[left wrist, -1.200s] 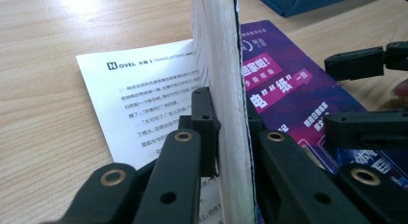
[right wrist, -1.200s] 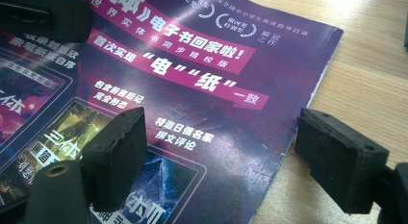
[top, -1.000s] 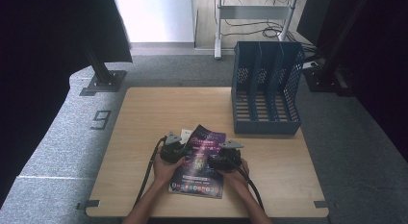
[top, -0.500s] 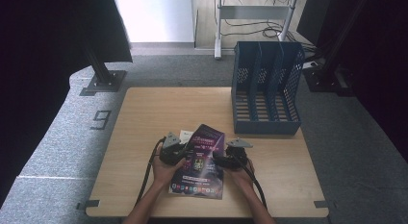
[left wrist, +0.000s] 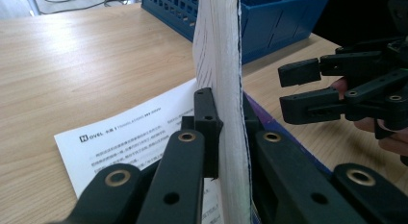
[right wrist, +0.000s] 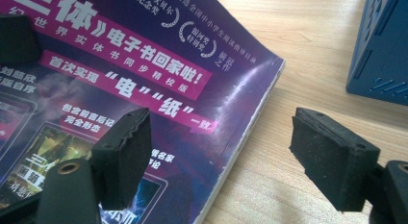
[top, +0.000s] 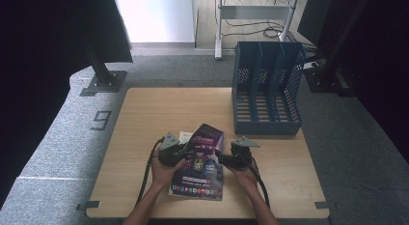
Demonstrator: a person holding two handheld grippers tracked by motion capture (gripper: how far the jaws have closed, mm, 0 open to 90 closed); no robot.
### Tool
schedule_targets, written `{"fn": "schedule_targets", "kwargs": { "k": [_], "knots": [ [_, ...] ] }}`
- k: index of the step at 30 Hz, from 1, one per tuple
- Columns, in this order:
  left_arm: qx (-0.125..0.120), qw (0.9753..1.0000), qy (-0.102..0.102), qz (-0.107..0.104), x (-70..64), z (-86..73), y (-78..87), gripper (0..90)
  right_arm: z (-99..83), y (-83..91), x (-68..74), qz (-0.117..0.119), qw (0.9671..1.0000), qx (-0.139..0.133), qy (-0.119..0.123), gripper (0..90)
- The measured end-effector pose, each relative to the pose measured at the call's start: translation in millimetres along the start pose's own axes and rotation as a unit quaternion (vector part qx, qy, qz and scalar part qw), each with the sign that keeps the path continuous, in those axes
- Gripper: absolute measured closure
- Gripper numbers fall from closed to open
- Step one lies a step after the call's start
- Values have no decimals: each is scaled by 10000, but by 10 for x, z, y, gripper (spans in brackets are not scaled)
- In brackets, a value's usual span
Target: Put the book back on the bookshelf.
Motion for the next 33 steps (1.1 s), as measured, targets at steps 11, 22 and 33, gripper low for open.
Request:
{"fn": "schedule_targets", "kwargs": {
  "k": [11, 22, 33],
  "knots": [
    [-160, 9996, -121, -173, -107, 102, 127, 856, 48, 44, -7, 178, 9997, -58, 122, 202],
    [-271, 9988, -299, -275, -213, 151, 196, 856, 70, 65, -24, 373, 9993, -96, 8, 181],
    [-383, 9977, -360, -420, -307, 195, 268, 856, 71, 62, -4, 464, 9989, -86, 5, 171]
  ]
}}
Point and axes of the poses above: each handheld gripper's, and its own axes: y roughly backward along the jaws, z roughly out of its top, x roughly to its left, the point moved 2 cm from there along -y, roughly forward along the jaws, and after that the axes turned 4 degrees about y, right-handed, at the moved point
